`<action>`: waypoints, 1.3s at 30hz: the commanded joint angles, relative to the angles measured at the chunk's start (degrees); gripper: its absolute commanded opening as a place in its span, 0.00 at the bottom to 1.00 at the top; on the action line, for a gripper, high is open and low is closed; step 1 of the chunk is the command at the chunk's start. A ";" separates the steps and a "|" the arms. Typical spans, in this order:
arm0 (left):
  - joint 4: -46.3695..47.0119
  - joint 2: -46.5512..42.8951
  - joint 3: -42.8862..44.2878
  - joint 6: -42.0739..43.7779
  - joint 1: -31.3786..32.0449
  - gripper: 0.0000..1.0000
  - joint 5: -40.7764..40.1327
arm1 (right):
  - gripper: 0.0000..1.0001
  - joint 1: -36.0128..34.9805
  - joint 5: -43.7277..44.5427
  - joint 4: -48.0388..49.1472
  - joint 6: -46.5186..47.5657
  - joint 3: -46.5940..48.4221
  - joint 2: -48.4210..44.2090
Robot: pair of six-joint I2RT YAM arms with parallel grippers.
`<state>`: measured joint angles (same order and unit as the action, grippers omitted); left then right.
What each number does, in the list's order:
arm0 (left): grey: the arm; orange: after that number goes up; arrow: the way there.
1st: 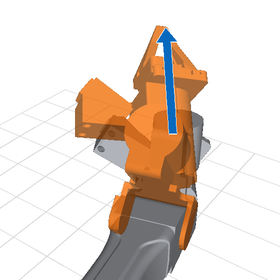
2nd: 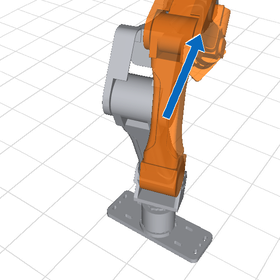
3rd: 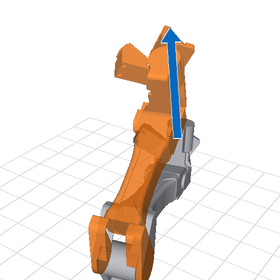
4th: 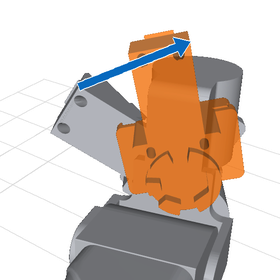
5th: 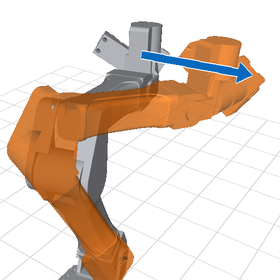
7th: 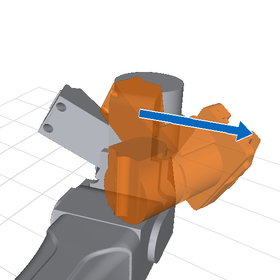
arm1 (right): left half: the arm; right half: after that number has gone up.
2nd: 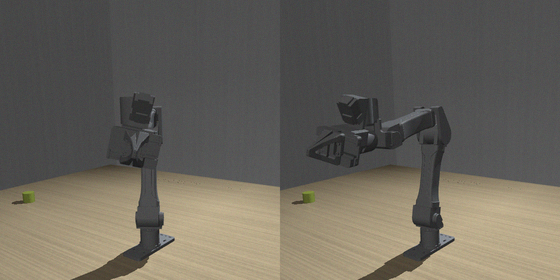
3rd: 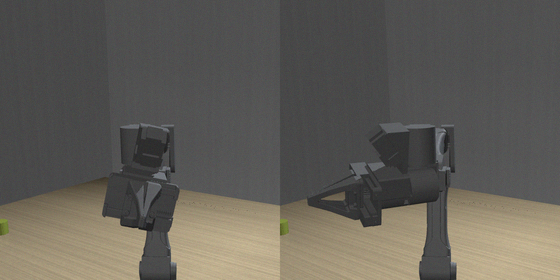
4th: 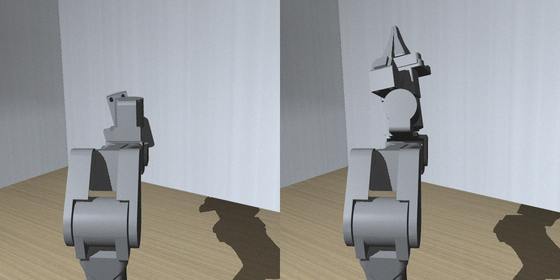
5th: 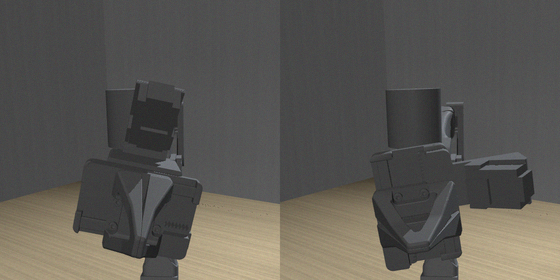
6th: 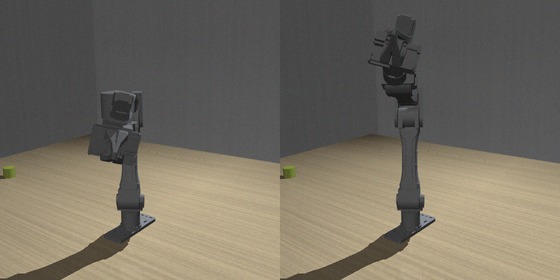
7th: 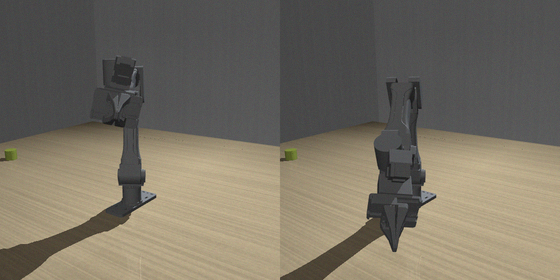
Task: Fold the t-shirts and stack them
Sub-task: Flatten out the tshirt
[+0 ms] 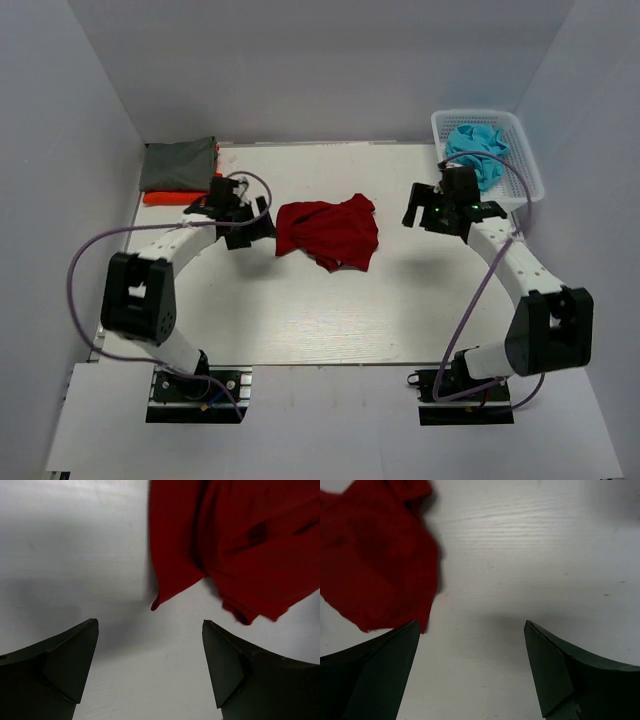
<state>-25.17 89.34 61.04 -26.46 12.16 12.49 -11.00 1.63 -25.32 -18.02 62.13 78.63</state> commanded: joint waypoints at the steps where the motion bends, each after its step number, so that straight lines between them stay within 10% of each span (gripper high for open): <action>1: 0.38 2.76 -0.31 -0.61 4.34 0.94 3.42 | 0.90 -3.84 -5.31 -1.49 1.41 -1.13 1.95; 11: -2.43 15.67 3.21 -0.52 9.98 0.69 -3.87 | 0.88 -13.43 -6.99 1.06 -0.96 -0.52 13.04; 21: -3.04 19.20 6.20 -2.11 11.13 0.23 -8.44 | 0.79 -19.84 -1.89 4.30 6.15 -1.39 18.57; 23: -3.04 19.20 6.72 -2.11 11.13 0.01 -8.45 | 0.79 -20.72 -1.89 7.29 7.03 -2.36 18.93; 28: -1.65 17.37 6.73 -2.11 11.13 0.00 -8.45 | 0.79 -21.69 -0.83 14.41 7.91 -4.47 20.42; 32: 1.08 12.80 3.92 -2.11 11.13 0.00 -9.85 | 0.64 -22.39 -1.01 18.90 8.44 -4.38 22.79; 35: 2.93 8.85 3.04 -0.62 11.13 0.00 -9.85 | 0.28 -22.57 -0.23 21.18 7.57 -5.52 22.01; 36: 3.45 7.88 2.51 -0.61 11.13 0.00 -9.85 | 0.00 -22.66 0.56 21.97 7.21 -6.40 21.48; 39: 3.55 4.11 3.38 -0.61 11.13 0.00 -11.43 | 0.00 -22.65 3.99 22.16 5.29 -7.46 18.06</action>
<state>-24.05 100.31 63.40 -27.88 23.09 3.38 -33.21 1.85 -5.93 -11.33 56.07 100.07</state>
